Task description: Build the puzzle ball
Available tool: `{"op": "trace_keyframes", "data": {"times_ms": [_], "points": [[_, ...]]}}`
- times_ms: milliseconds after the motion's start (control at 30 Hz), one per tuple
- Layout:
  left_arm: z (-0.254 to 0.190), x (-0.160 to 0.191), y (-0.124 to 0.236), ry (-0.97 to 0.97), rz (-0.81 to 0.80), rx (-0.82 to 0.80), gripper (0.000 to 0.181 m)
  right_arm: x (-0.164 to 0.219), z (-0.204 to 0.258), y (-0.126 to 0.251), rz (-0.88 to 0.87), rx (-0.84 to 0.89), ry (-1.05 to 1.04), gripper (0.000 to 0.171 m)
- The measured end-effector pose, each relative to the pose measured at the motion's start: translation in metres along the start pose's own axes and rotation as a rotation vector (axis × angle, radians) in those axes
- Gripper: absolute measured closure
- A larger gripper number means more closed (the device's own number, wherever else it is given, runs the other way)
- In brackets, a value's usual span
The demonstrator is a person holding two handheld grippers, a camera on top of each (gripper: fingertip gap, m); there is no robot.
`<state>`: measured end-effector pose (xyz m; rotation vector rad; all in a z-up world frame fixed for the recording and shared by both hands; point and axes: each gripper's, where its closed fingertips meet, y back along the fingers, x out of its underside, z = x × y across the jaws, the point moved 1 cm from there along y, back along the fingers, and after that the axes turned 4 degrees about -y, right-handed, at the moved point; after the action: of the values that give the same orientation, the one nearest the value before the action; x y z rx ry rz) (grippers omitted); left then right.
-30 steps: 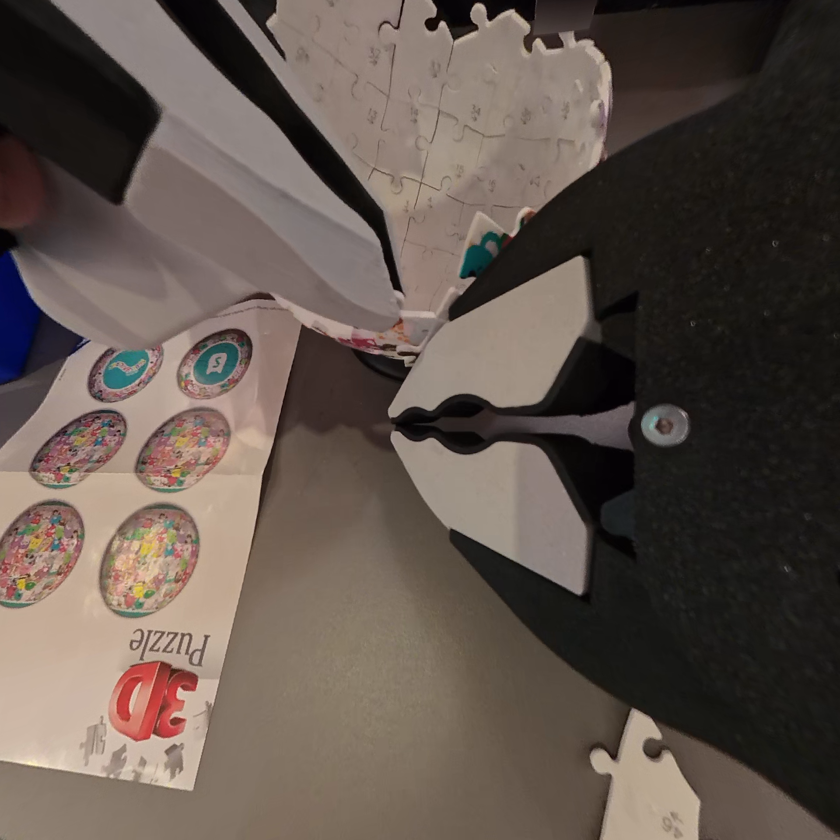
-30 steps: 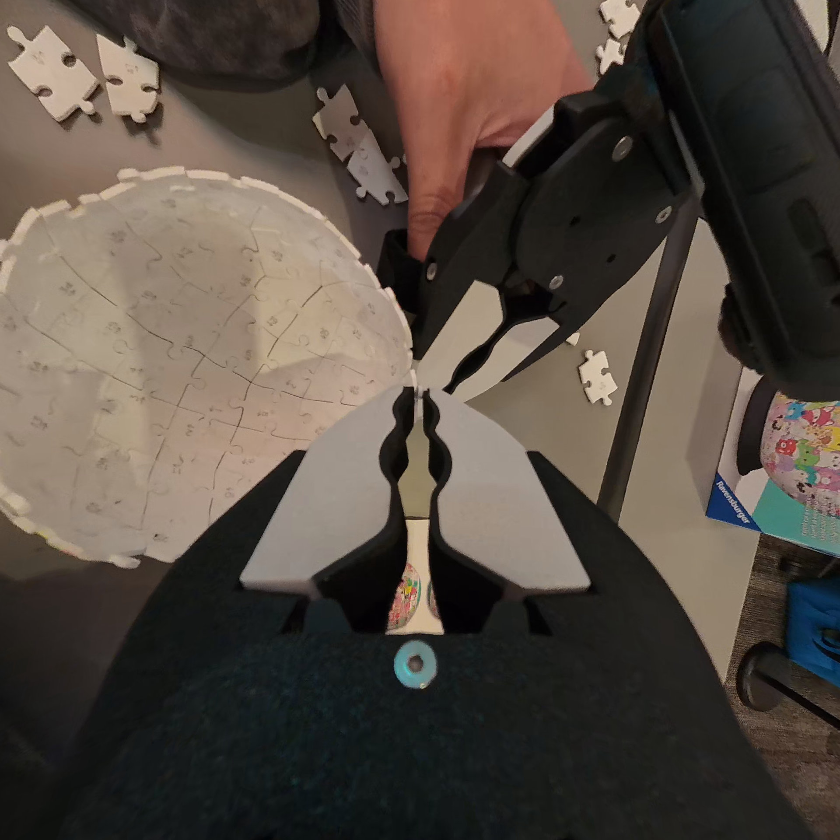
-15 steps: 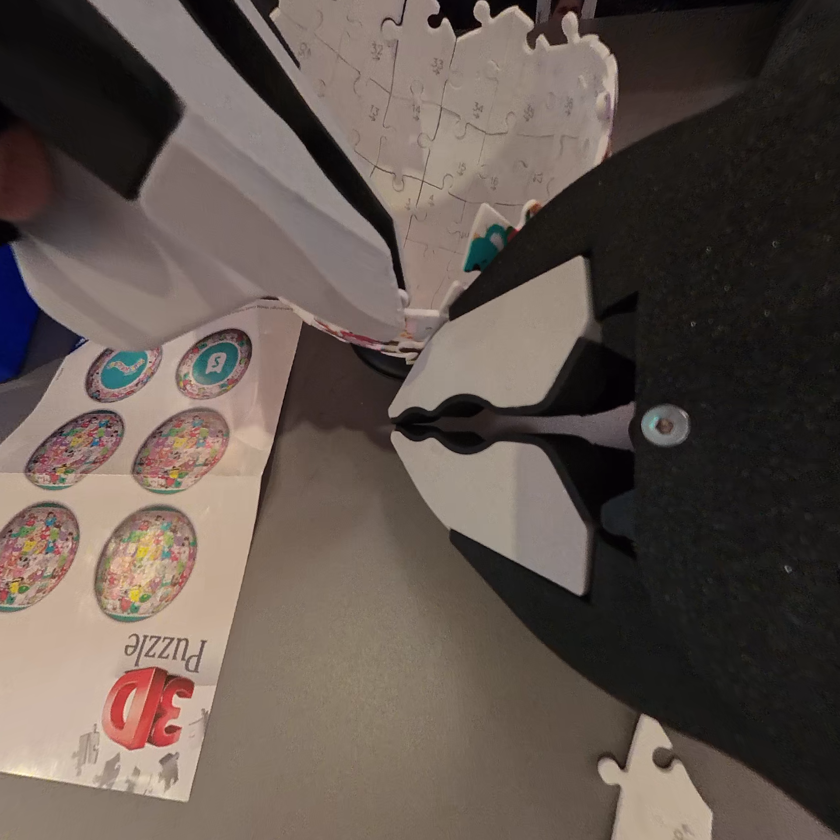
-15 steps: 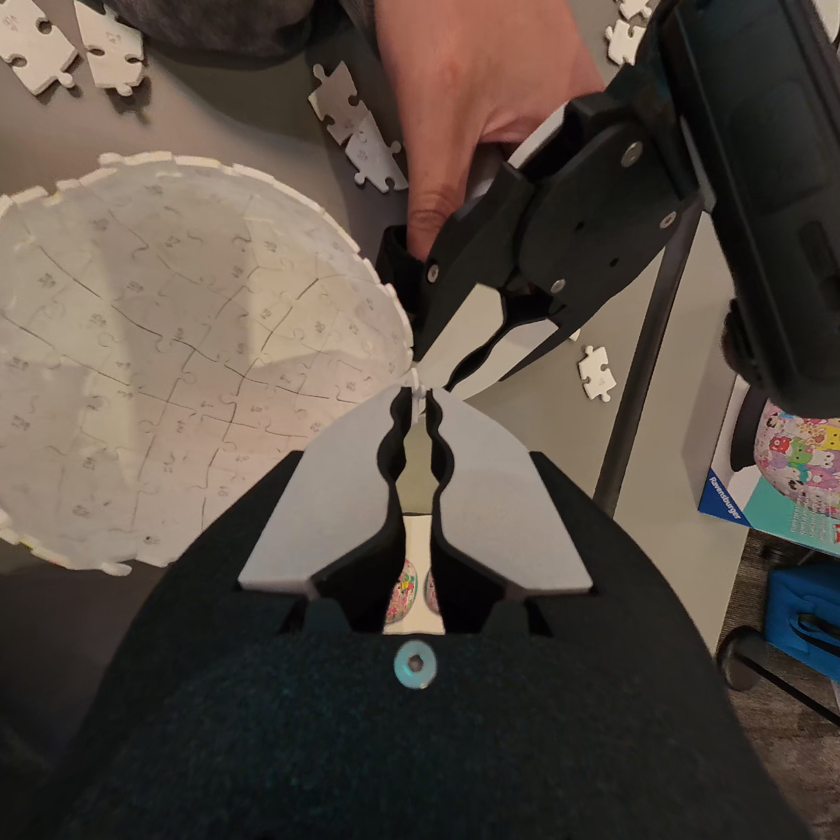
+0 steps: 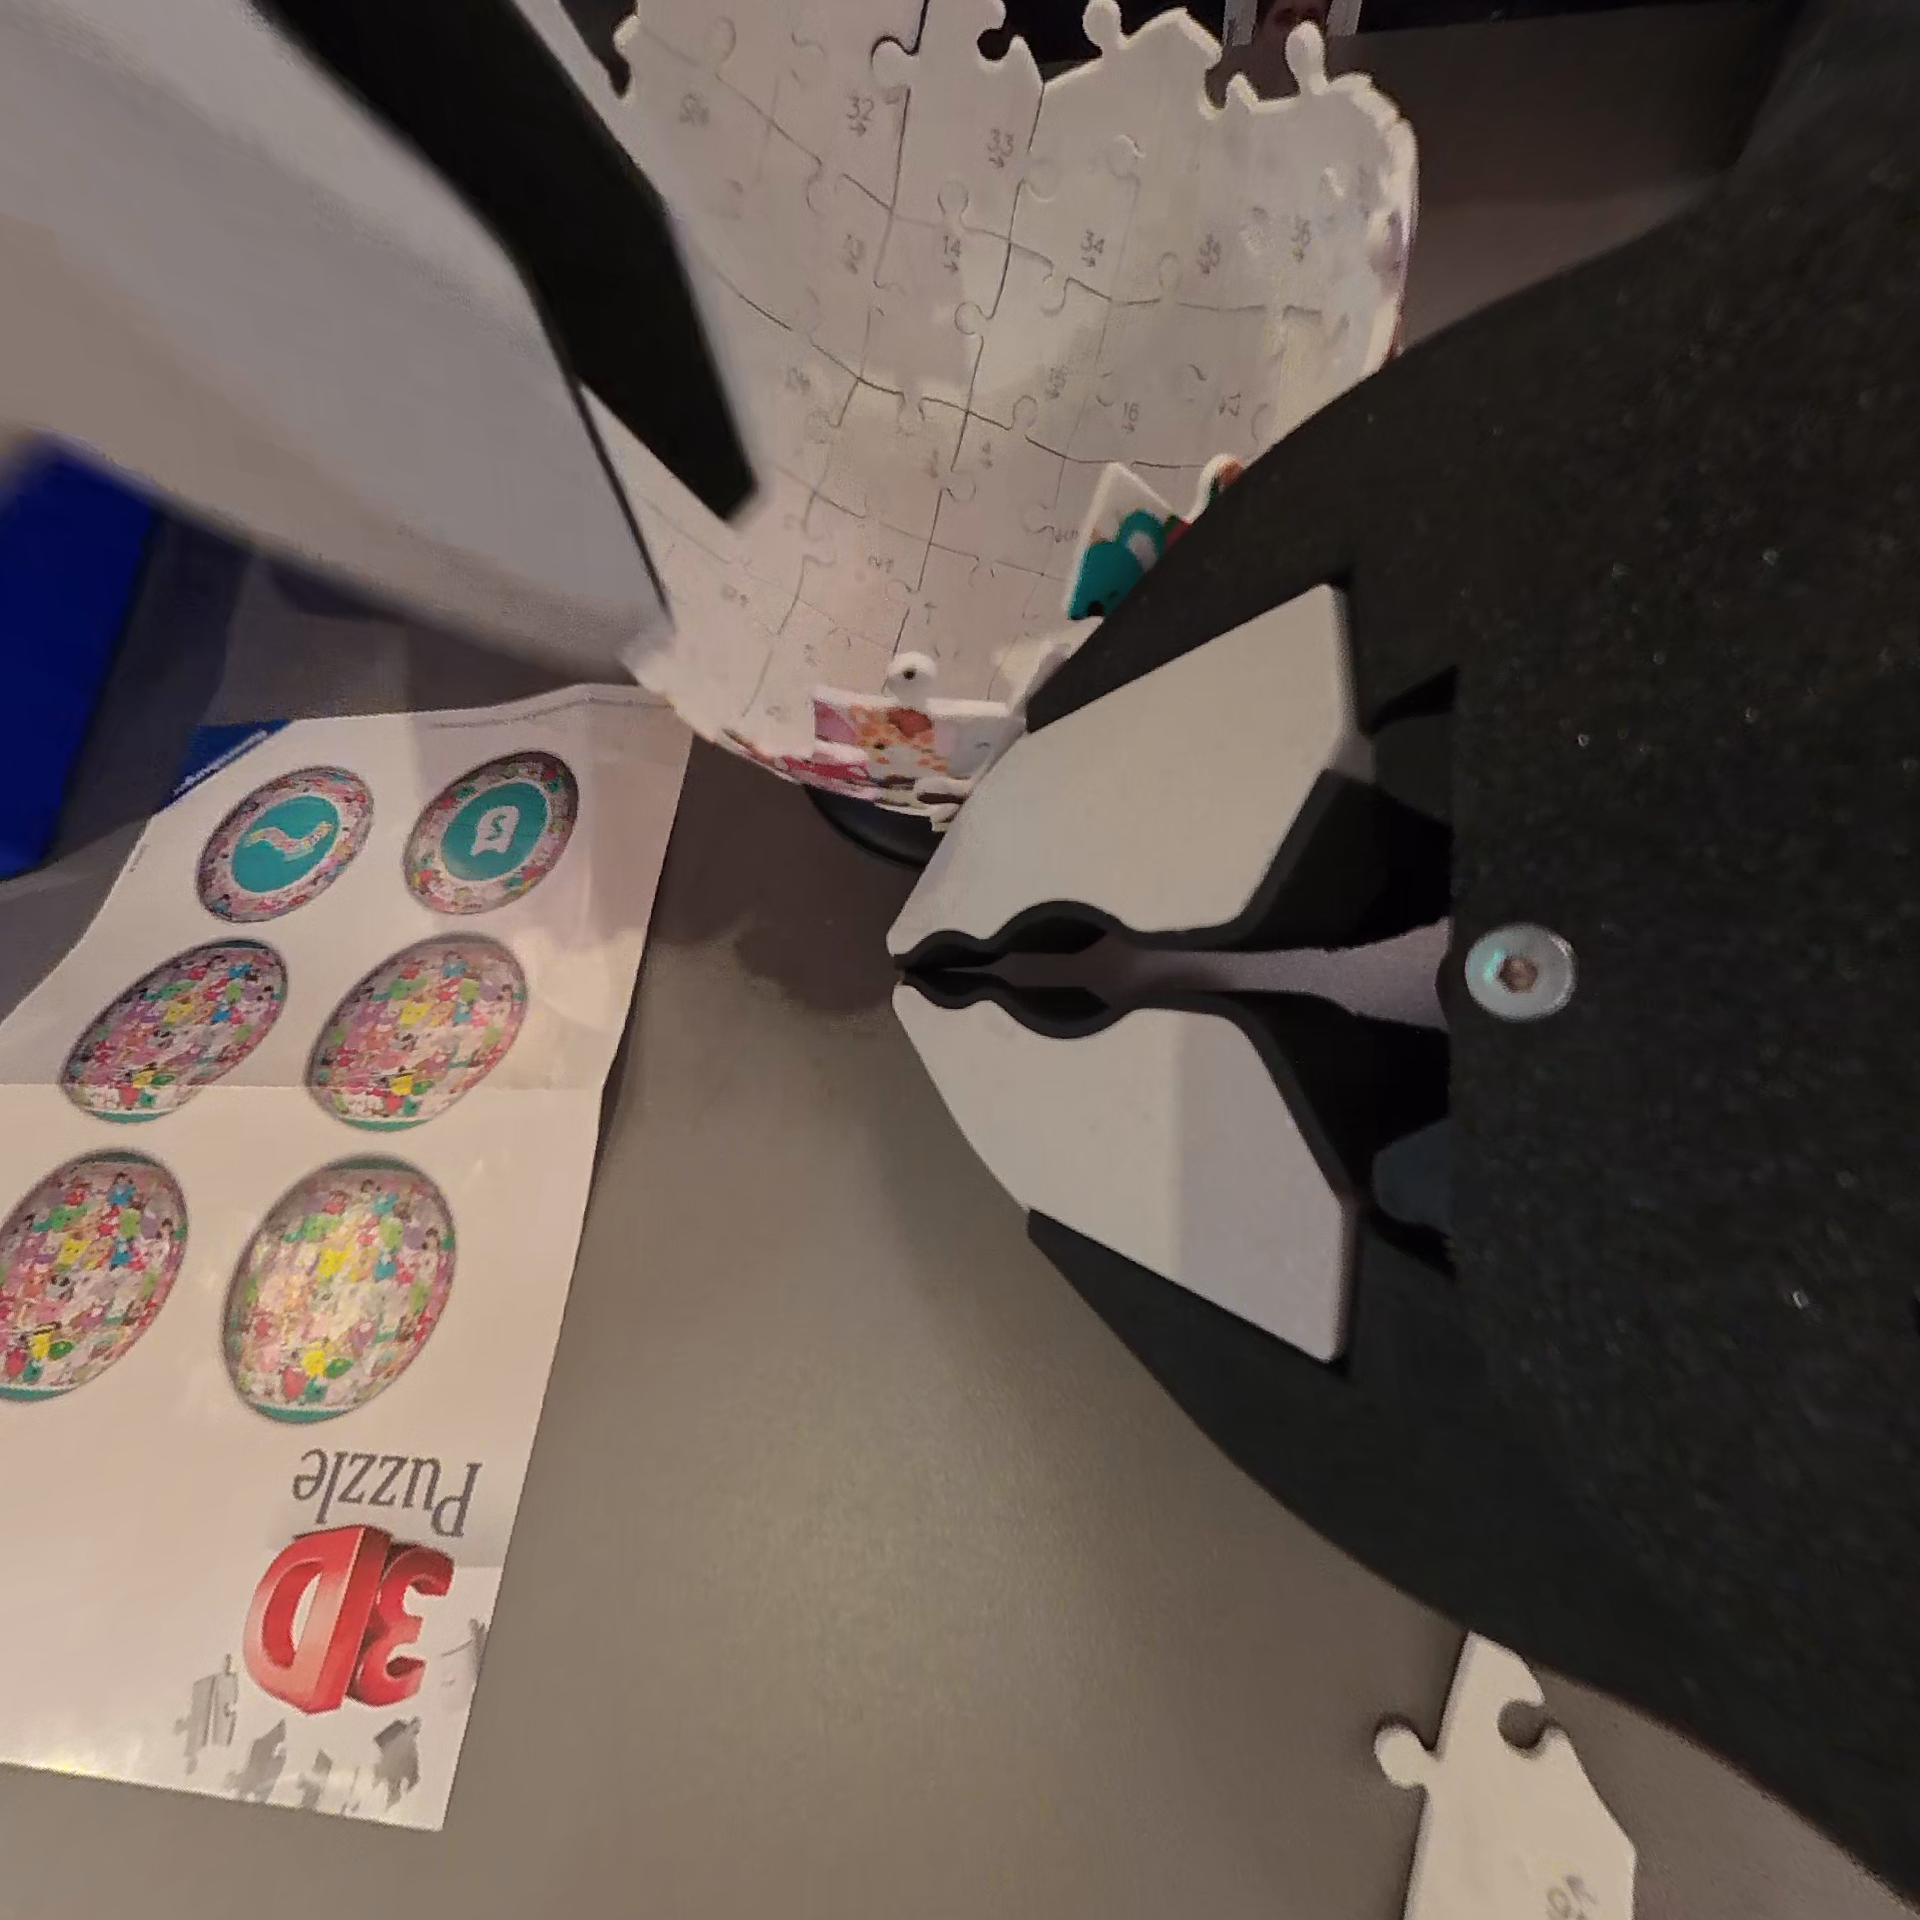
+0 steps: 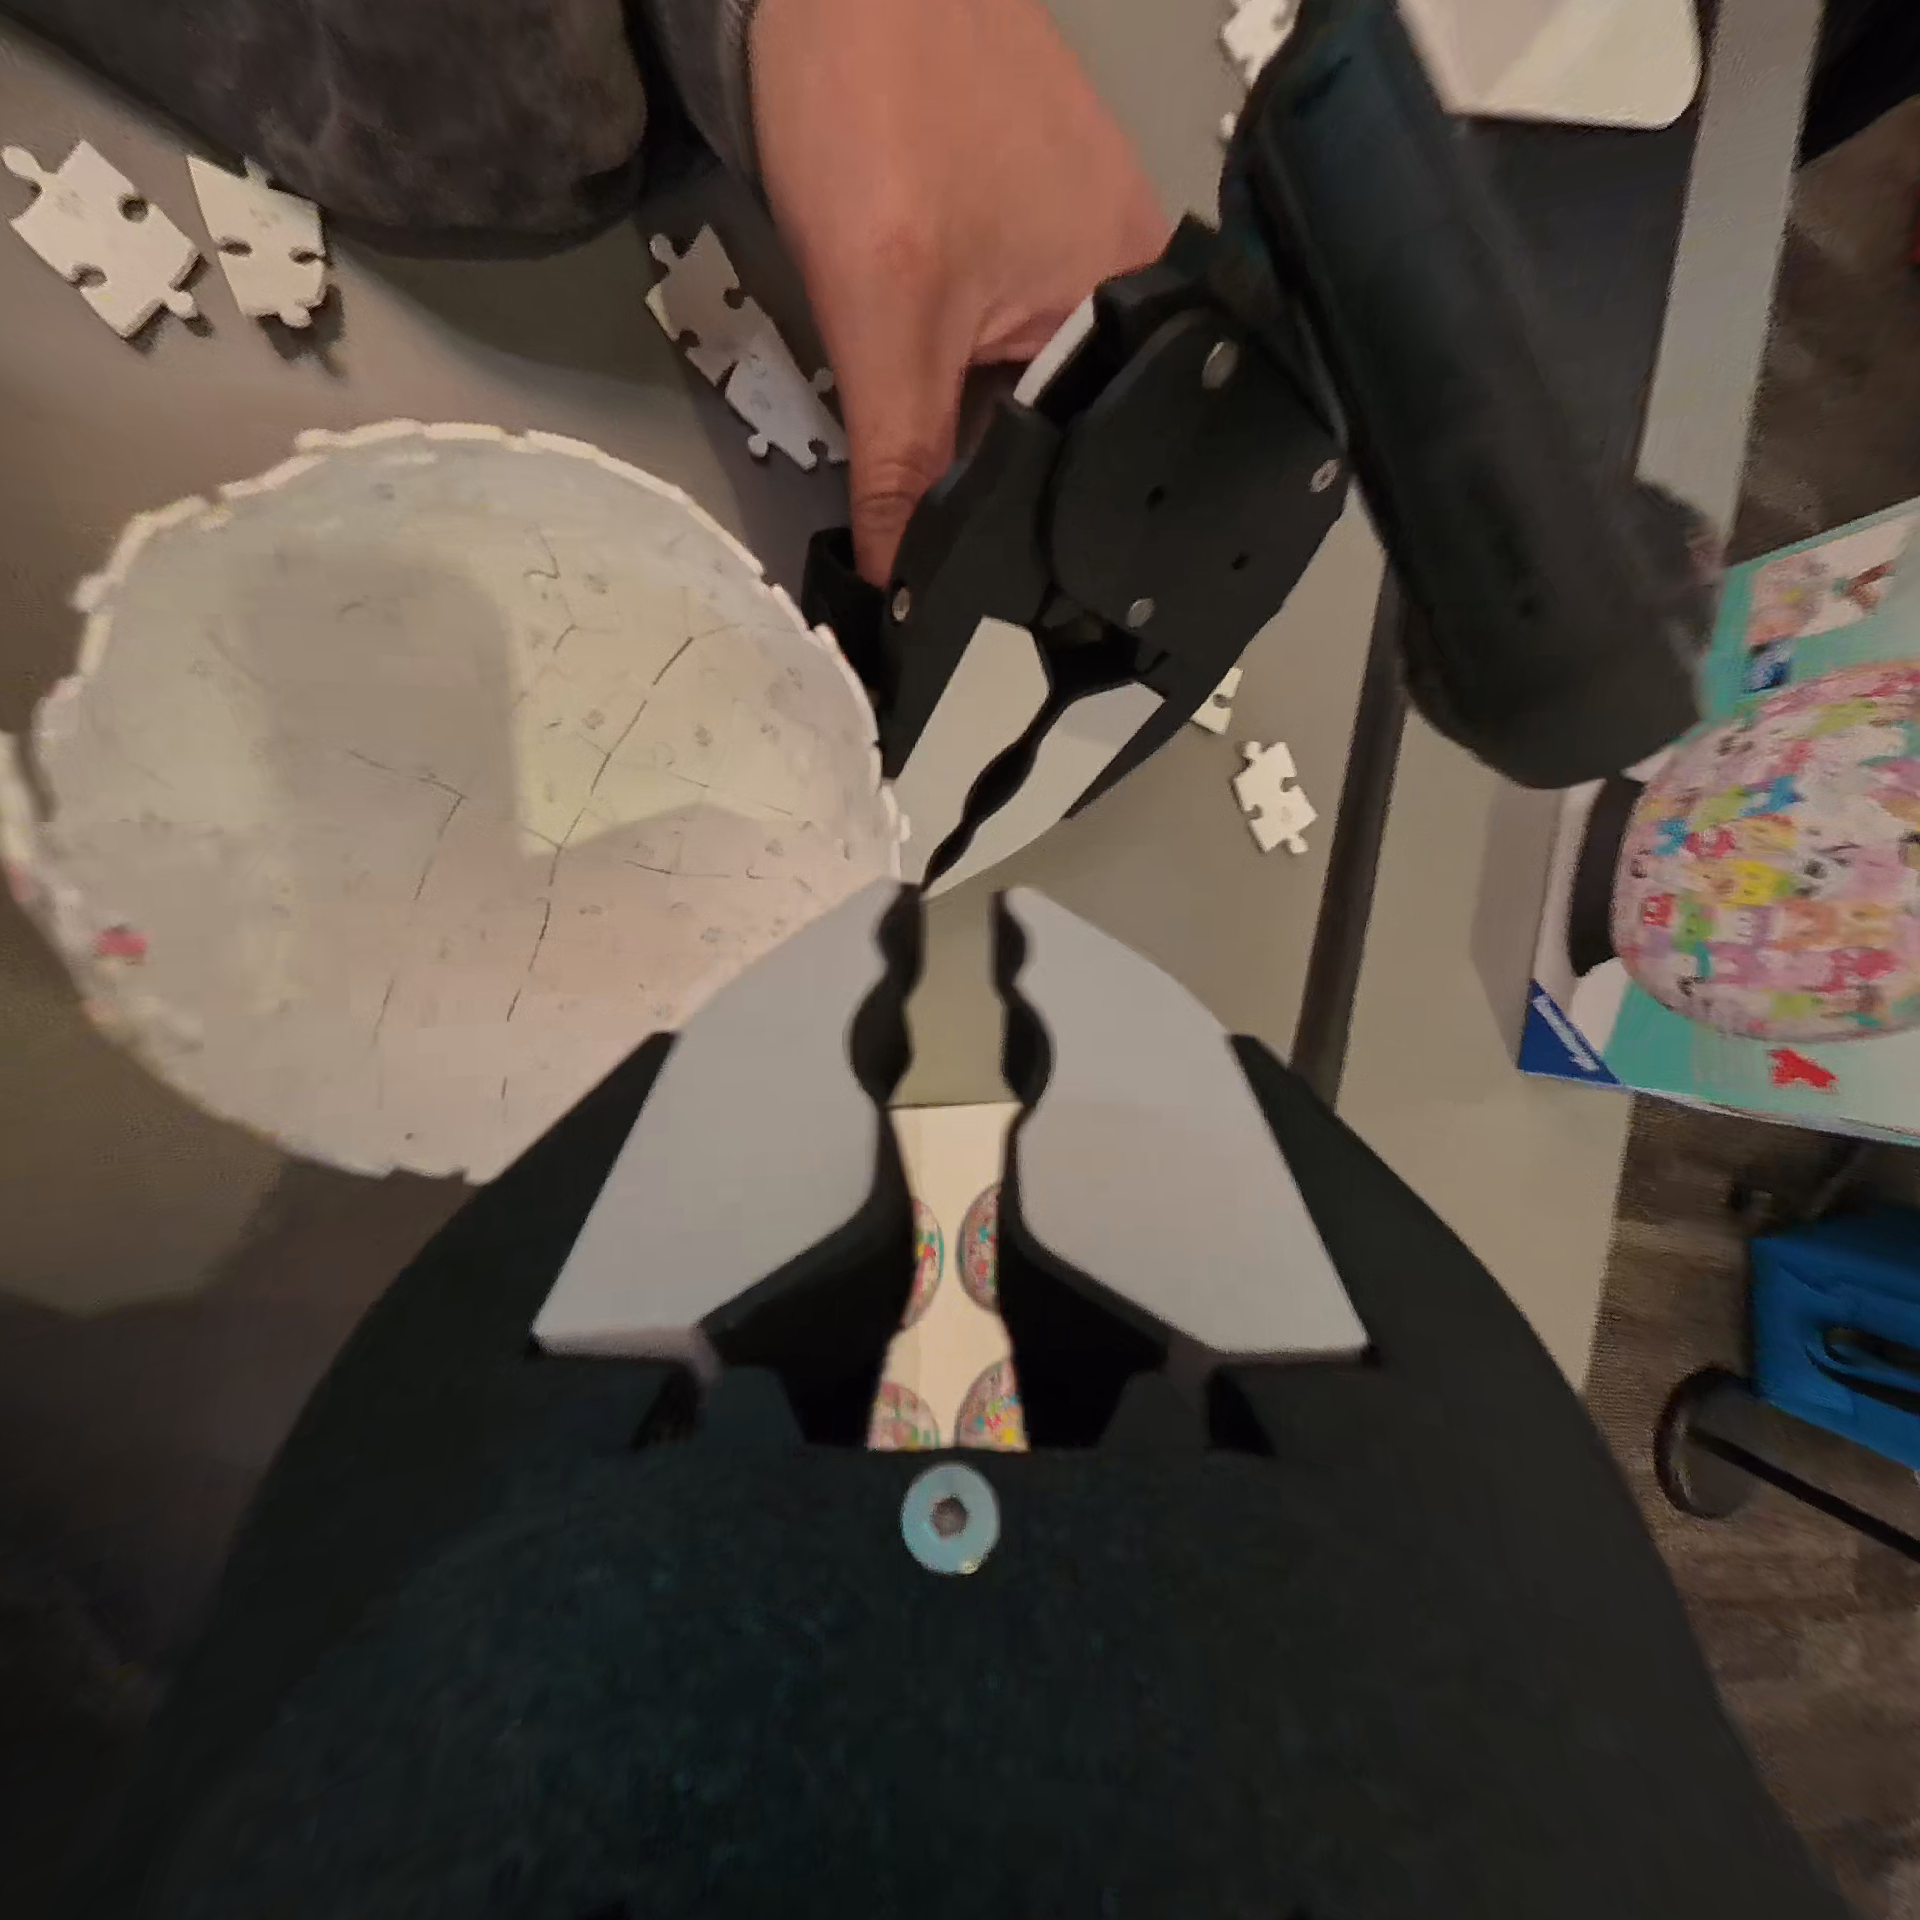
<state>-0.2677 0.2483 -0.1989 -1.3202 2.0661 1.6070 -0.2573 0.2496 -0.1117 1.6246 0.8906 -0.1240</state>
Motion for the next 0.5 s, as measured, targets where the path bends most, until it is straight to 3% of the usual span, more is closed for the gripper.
{"op": "trace_keyframes", "data": {"times_ms": [33, 133, 367, 500], "points": [[0.001, 0.000, 0.000, -0.003, 0.001, -0.001, 0.181, -0.004, 0.002, 0.008, -0.011, 0.007, 0.026, 0.171], [0.002, -0.002, -0.001, -0.007, 0.006, 0.004, 0.181, -0.016, 0.021, 0.017, 0.025, -0.049, 0.081, 0.171], [0.001, -0.004, -0.009, -0.018, 0.034, 0.027, 0.181, -0.001, 0.036, -0.018, 0.411, -0.131, -0.012, 0.171], [0.000, -0.004, -0.011, -0.021, 0.039, 0.047, 0.181, 0.008, 0.045, -0.032, 0.483, -0.179, 0.005, 0.171]]}}
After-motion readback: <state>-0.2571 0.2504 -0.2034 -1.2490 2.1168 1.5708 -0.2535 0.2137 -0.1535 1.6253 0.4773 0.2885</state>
